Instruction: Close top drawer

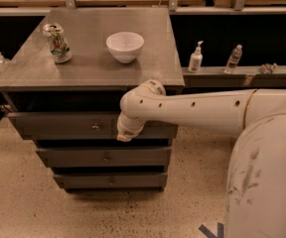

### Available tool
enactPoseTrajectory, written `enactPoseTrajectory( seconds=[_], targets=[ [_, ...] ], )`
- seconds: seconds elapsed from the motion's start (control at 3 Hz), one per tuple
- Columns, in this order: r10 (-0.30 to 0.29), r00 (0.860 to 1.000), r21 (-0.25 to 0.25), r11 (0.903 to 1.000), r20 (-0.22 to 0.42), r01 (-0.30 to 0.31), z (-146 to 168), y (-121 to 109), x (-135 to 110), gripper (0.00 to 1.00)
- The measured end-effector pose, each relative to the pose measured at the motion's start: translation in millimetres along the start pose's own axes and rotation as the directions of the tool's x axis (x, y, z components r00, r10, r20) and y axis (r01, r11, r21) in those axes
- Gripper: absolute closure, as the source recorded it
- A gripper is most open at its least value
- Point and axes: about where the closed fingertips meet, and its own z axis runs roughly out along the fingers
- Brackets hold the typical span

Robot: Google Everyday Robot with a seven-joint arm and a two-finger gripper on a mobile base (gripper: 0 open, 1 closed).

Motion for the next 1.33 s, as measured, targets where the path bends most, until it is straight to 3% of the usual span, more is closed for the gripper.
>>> enactPoseTrajectory(
  seconds=[0.33, 0.67, 1.33],
  targets=[
    [-0.054, 0.998, 0.010, 0.9985, 0.020, 0.053, -4, -9, -7, 1.00],
    [-0.054, 0.998, 0.007, 0.9985, 0.018, 0.054, -3, -8, -6, 1.00],
    [-0.063, 0.991, 0.057, 0.9968, 0.120, 0.057, -18, 14, -5, 1.00]
  ],
)
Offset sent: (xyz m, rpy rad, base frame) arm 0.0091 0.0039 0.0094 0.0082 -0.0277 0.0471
